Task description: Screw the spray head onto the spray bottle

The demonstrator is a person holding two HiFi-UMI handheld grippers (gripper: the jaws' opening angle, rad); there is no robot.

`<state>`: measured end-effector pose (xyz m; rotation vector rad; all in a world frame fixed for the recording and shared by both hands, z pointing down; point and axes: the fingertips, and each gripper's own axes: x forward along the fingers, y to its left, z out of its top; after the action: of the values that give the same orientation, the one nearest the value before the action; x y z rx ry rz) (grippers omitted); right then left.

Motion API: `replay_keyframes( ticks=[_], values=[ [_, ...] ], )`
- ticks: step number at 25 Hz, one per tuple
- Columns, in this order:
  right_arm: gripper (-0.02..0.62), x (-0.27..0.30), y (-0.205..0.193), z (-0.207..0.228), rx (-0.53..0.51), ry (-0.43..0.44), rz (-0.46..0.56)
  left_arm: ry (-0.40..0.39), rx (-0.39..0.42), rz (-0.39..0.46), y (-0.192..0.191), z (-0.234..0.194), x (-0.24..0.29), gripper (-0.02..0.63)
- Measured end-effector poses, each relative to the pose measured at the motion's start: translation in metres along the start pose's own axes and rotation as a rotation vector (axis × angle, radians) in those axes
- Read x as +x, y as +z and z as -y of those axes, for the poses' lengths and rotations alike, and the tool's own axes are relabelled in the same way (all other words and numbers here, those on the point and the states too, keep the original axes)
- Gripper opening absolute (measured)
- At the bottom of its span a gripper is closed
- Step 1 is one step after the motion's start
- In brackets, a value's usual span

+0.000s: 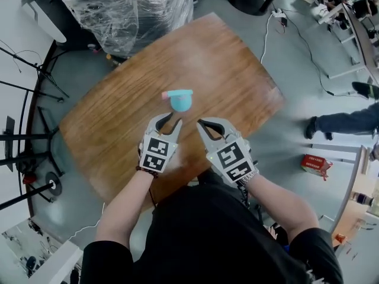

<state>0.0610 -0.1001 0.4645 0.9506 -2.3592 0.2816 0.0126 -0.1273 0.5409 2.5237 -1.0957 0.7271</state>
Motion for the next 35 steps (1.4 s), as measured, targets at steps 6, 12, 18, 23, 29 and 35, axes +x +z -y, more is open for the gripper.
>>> replay_keyframes(
  ticks=[6, 12, 18, 23, 29, 35],
  values=[
    [-0.008, 0.002, 0.001, -0.016, 0.06, -0.024, 0.036, -0.034, -0.051, 0.069, 0.022, 0.021, -0.035, 0.012],
    [-0.008, -0.003, 0.001, -0.028, 0.101, -0.059, 0.068, -0.069, -0.078, 0.08, 0.029, 0.035, -0.057, 0.012],
    [-0.008, -0.005, 0.0, -0.039, 0.127, -0.088, 0.089, -0.084, -0.054, 0.076, 0.026, 0.041, -0.071, 0.012],
    [-0.008, -0.009, 0.001, -0.047, 0.139, -0.111, 0.103, -0.092, -0.038, 0.087, 0.028, 0.046, -0.081, 0.012],
    [-0.008, -0.014, 0.0, -0.053, 0.148, -0.133, 0.109, -0.102, -0.025, 0.099, 0.027, 0.052, -0.09, 0.012],
    [-0.008, -0.014, 0.003, -0.061, 0.154, -0.14, 0.107, -0.104, -0.022, 0.098, 0.025, 0.049, -0.099, 0.012]
  ],
)
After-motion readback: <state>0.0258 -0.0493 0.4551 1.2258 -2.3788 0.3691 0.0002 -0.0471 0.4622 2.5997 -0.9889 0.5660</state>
